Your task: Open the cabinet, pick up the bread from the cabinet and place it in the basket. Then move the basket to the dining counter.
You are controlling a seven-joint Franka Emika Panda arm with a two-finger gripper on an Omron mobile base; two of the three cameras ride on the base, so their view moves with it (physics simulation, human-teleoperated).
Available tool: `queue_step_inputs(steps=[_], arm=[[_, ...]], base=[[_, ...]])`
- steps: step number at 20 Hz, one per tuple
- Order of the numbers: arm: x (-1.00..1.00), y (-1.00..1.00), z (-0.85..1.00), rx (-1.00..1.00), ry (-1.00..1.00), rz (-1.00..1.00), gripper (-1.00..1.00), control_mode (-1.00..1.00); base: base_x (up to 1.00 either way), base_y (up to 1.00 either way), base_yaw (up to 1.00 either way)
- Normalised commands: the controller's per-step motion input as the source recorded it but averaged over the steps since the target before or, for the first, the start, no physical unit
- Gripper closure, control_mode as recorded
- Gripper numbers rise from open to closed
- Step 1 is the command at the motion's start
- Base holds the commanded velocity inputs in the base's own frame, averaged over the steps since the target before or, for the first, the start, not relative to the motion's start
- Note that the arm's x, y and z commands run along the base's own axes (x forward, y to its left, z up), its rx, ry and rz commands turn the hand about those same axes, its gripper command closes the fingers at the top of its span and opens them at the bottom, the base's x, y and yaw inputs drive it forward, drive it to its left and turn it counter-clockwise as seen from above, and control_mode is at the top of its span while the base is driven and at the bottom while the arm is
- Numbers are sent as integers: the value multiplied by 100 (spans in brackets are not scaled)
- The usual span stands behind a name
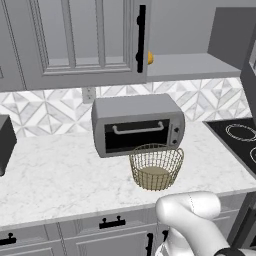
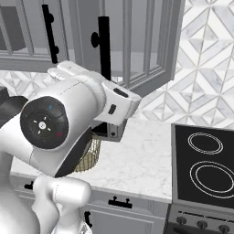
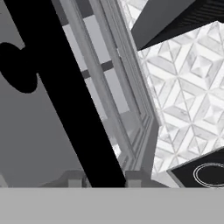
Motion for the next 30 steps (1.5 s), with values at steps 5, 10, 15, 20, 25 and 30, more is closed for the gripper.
queue_step_inputs(steps=[5, 10, 15, 20, 25, 30], arm=[[-100, 12, 11, 5, -29, 0, 100, -100], [-94, 87, 4, 0, -33, -6, 100, -100], [-24, 100, 0, -7, -20, -25, 100, -100], [62, 100, 2, -15, -21, -35, 100, -100], [100, 84, -4, -23, -5, -41, 100, -100], [100, 11, -26, -12, 11, -44, 100, -100]], base=[[0, 0, 0], [0, 0, 0], [0, 0, 0], [0, 0, 0], [0, 0, 0], [0, 0, 0]])
